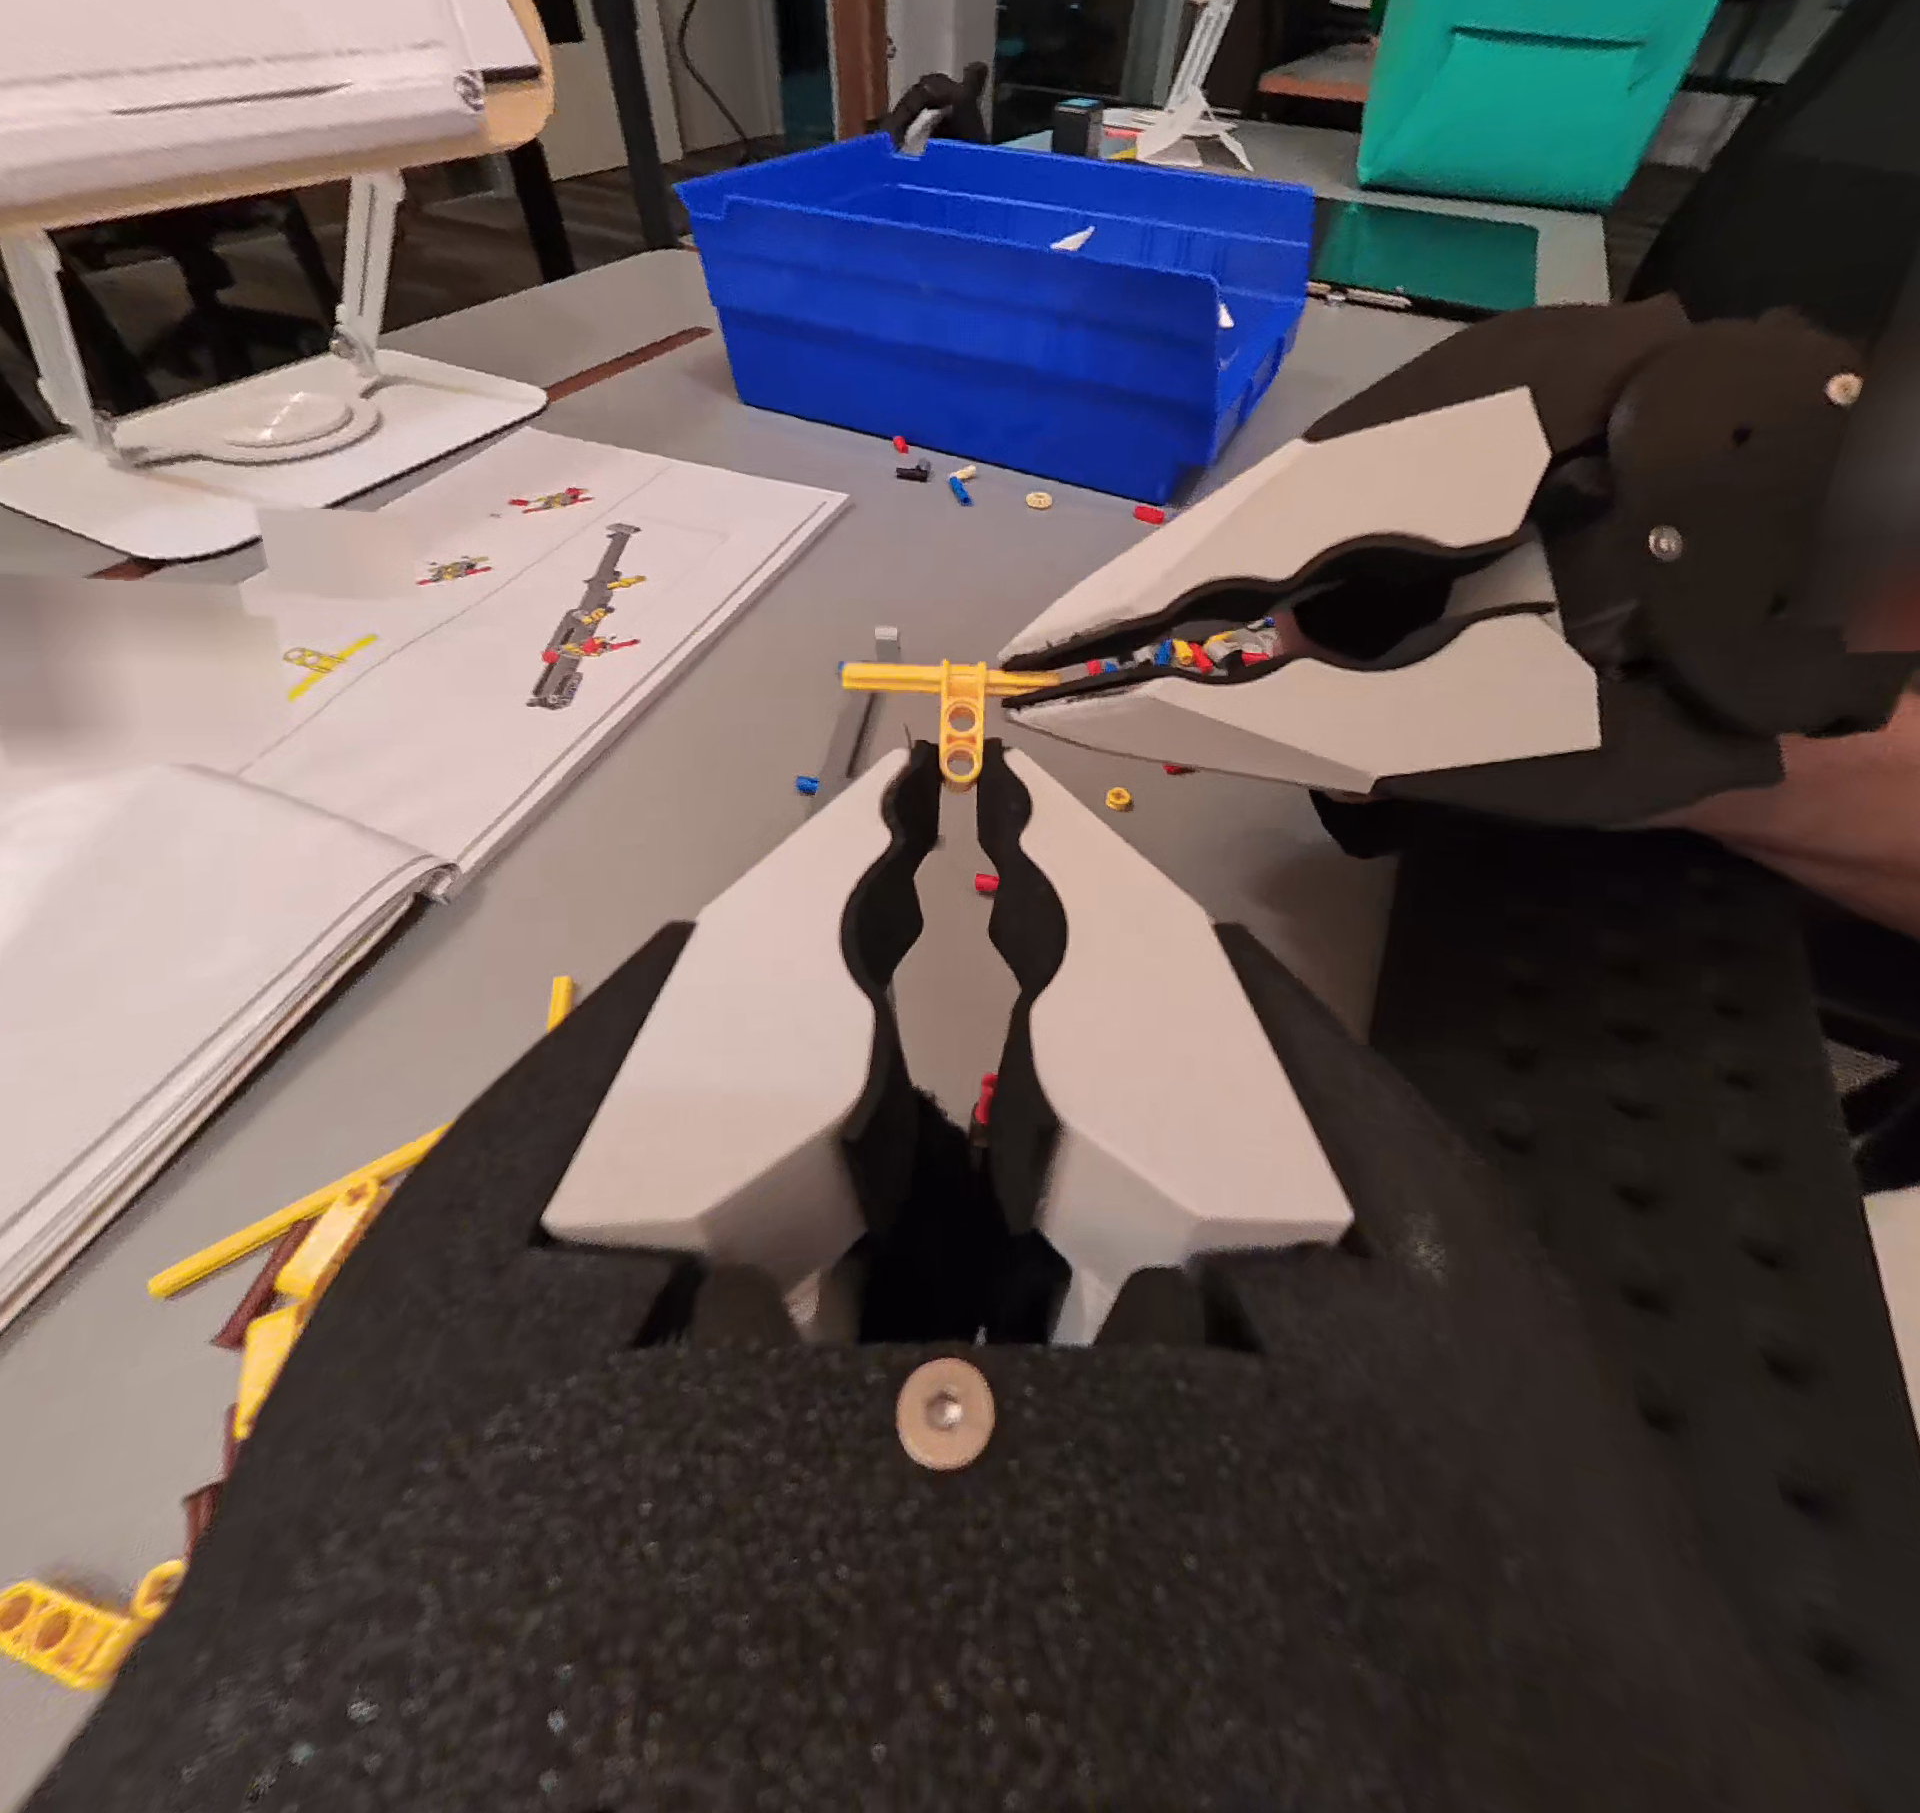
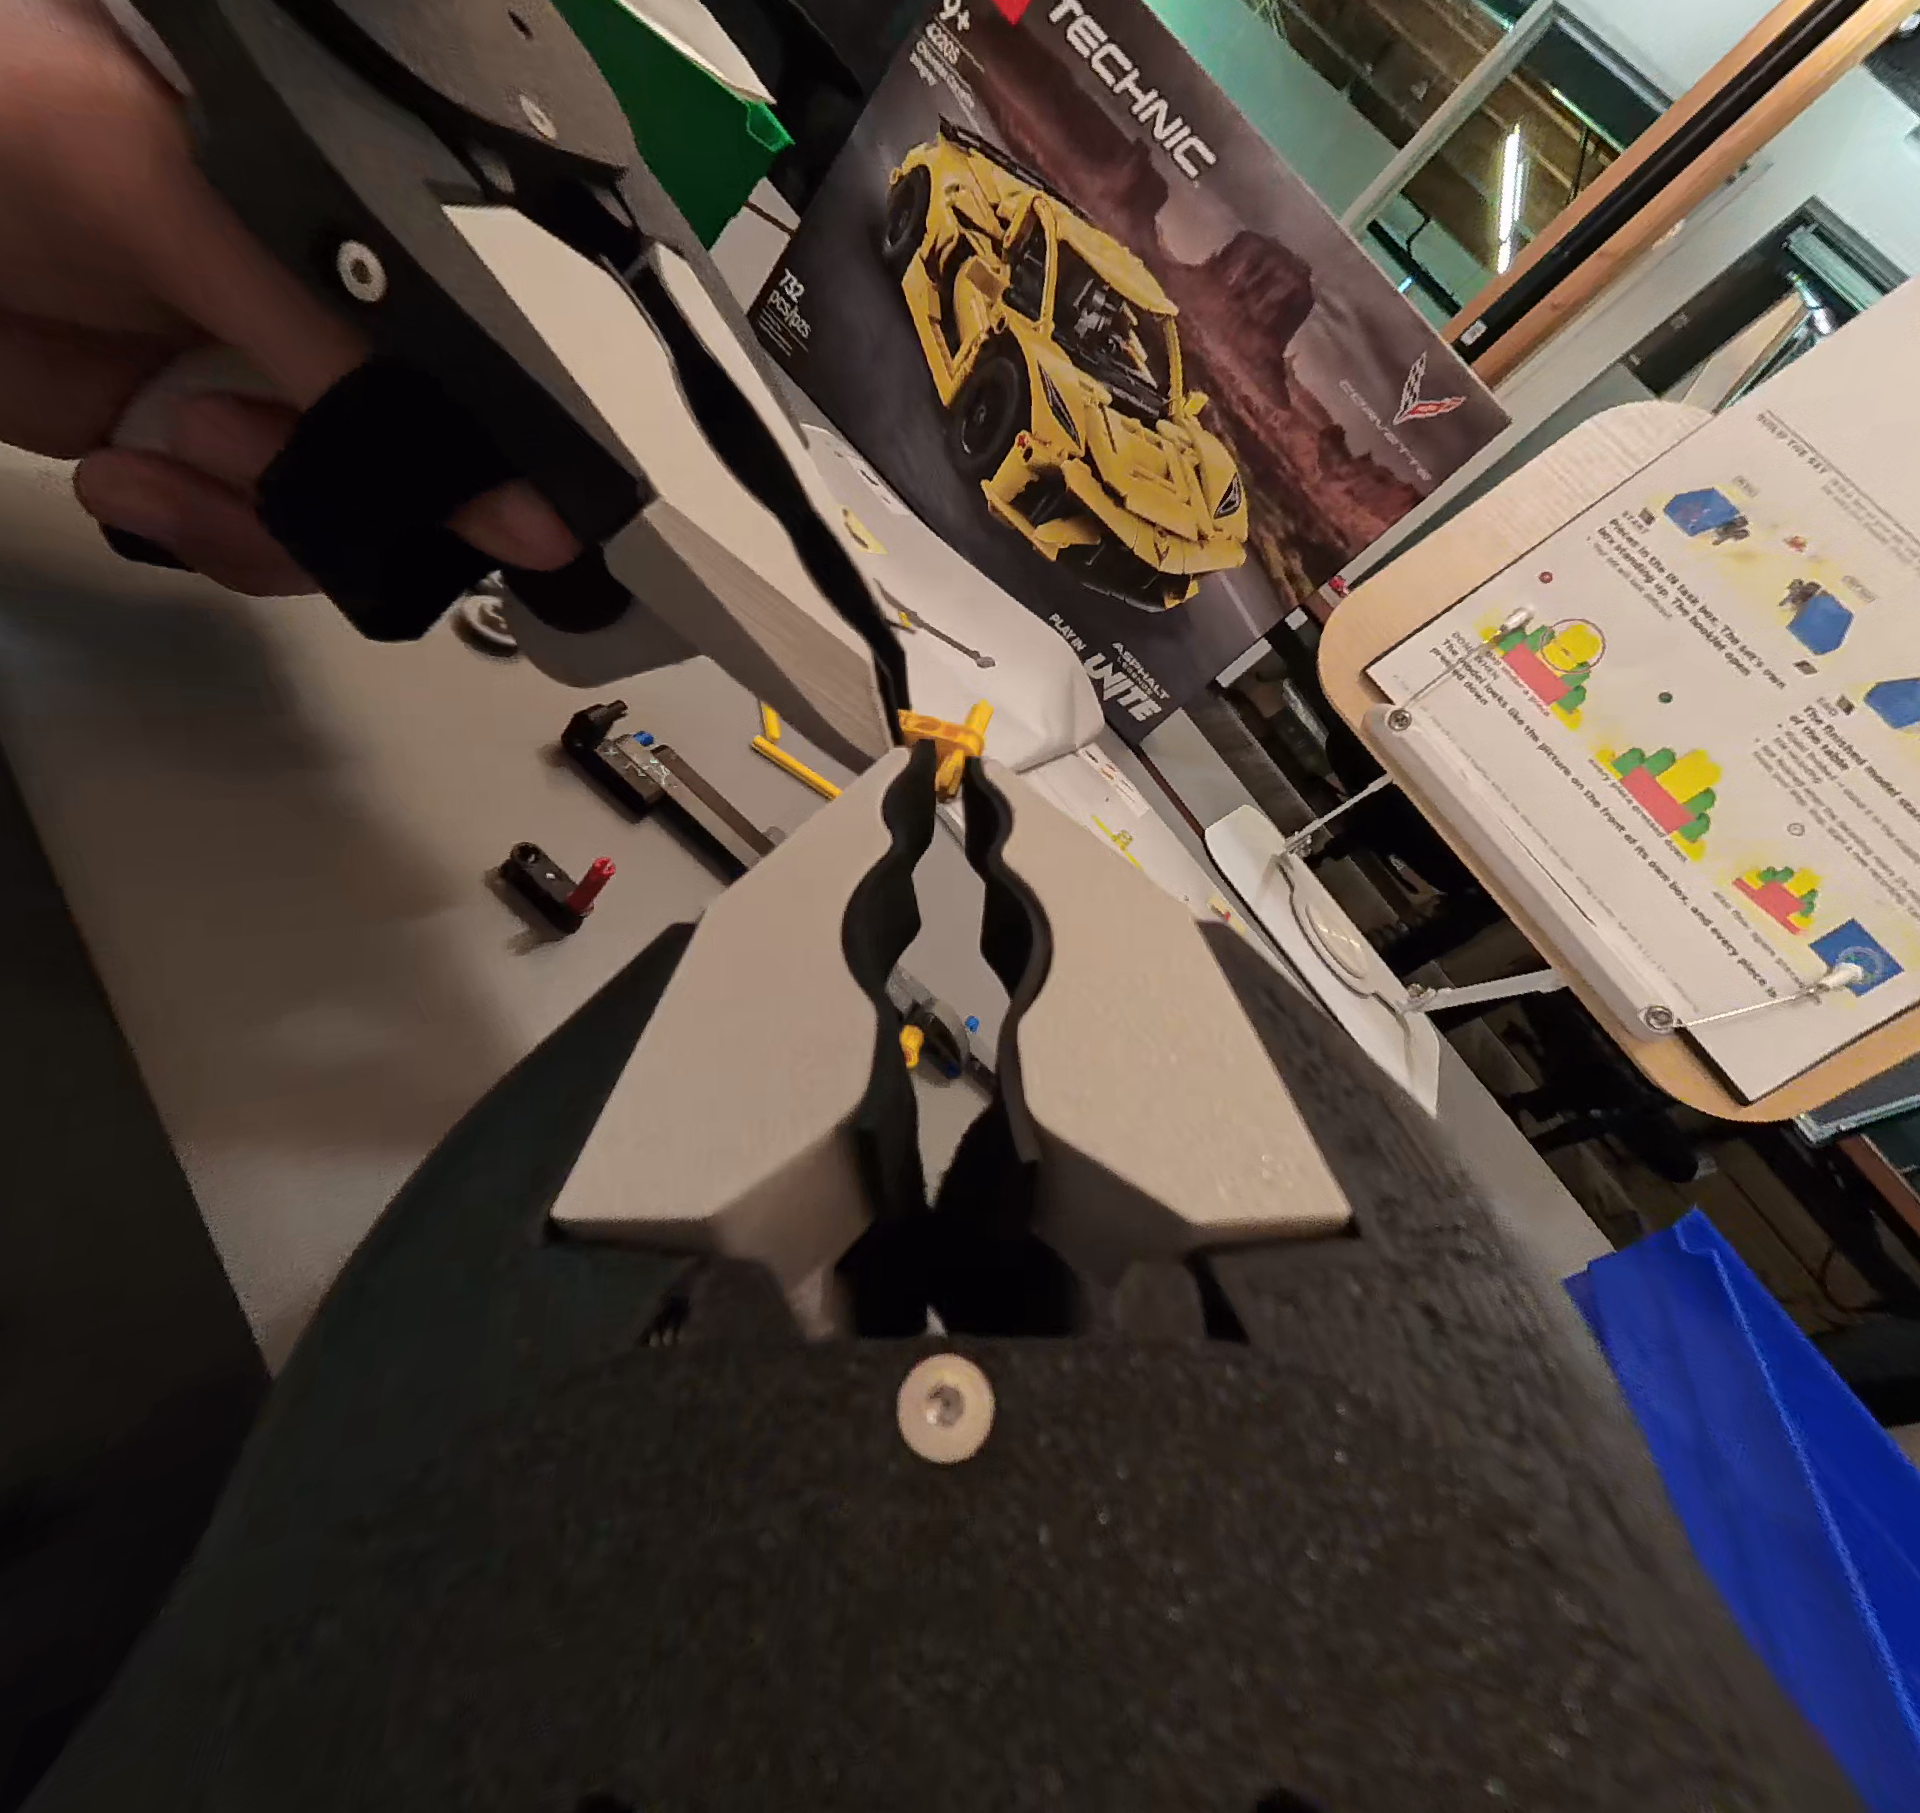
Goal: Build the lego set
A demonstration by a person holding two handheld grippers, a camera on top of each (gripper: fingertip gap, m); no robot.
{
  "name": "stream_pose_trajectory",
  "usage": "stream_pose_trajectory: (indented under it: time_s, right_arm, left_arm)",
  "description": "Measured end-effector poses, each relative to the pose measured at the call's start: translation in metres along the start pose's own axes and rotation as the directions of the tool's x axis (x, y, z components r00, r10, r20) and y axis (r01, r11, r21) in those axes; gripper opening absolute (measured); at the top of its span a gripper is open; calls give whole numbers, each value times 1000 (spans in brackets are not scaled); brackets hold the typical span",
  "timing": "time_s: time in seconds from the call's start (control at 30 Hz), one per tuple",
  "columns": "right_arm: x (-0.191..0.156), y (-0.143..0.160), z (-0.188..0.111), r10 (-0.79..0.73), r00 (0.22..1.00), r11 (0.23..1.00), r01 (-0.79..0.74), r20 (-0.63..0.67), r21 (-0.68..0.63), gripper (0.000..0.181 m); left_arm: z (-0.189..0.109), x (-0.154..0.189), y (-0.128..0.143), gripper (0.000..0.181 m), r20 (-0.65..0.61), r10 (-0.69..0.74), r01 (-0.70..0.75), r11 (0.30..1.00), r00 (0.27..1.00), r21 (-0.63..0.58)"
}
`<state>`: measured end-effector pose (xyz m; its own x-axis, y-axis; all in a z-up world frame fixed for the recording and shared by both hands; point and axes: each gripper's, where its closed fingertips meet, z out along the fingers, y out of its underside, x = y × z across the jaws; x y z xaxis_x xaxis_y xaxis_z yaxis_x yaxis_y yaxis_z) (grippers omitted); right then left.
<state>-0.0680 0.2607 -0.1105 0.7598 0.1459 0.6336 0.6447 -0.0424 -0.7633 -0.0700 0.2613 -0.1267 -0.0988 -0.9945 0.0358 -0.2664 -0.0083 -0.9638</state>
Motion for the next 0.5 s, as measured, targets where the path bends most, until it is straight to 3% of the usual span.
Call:
stream_pose_trajectory:
  time_s: [0.1, 0.17, 0.23, 0.3, 0.37, 0.4, 0.43, 0.5]
  right_arm:
    - [-3, -1, -2, 22, 999, 1000, -22, 26, 6, 0]
    - [1, -3, -3, 40, 999, 999, -40, 10, 16, 0]
    - [-1, 0, 0, 157, 985, 987, -158, 67, 11, 0]
    - [3, -1, -2, 355, 923, 932, -362, 148, 22, 0]
    - [8, -5, -6, 591, 743, 787, -616, 314, -23, 6]
    - [3, -9, -9, 680, 589, 688, -719, 436, -101, 14]
    - [-4, -12, -13, 728, 424, 605, -767, 539, -214, 23]
    - [-8, -5, -10, 779, 249, 512, -782, 575, -356, 25]
  left_arm:
    - [-3, -26, -2, 6, 147, -13, 12, 1000, 989, 8]
    - [-13, -34, -13, 6, 127, -32, 24, 997, 991, 67]
    - [-15, -31, -9, 6, 154, 104, -110, 994, 983, 27]
    - [-13, -19, -3, 6, 102, 158, -159, 987, 982, 2]
    - [-13, -20, -1, 6, 134, 285, -285, 958, 949, -26]
    - [-13, -22, 0, 6, 159, 378, -376, 925, 912, -43]
    - [-14, -23, 2, 6, 174, 448, -444, 894, 877, -63]
    - [-13, -15, 7, 6, 152, 567, -562, 823, 810, -79]
